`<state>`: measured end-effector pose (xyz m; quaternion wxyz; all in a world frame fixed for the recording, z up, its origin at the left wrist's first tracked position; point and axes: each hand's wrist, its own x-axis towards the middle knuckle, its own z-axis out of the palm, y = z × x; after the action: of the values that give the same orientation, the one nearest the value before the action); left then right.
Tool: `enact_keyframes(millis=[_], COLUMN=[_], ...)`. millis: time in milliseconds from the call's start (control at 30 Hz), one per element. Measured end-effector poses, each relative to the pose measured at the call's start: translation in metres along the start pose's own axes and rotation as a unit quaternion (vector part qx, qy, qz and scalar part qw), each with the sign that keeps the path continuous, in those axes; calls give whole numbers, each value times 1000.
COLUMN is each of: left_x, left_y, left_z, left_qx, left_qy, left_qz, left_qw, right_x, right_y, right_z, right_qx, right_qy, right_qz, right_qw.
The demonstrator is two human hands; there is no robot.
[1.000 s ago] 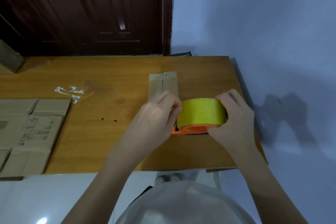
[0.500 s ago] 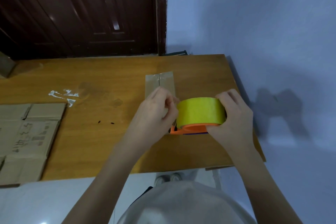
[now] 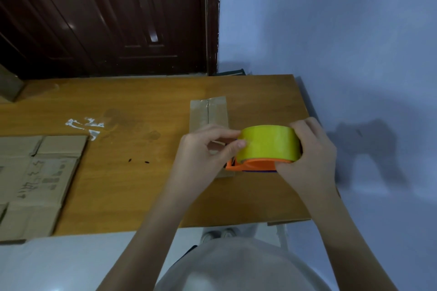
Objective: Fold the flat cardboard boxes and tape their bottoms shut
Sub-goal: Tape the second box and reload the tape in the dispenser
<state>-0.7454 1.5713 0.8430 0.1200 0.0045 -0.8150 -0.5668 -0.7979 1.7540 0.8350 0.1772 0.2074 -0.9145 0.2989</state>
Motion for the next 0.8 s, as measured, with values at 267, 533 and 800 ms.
enact_keyframes(millis=[267,533,800], left_x=[3,5,11], left_y=[1,3,2], left_z=[-4,-7,-3], left_qx=[-8,208,252], left_qy=[8,-22,-42], left_qz=[18,167,196], left_qw=[1000,964,947], right_x=[3,2,3], right_y=[-4,-2,-1], right_z=[-2,-1,-2], right_qx=[-8,0,-12], right_qy=[-1,2,3], right_qz=[-13,-20,-30], right_qw=[1000,1000,999])
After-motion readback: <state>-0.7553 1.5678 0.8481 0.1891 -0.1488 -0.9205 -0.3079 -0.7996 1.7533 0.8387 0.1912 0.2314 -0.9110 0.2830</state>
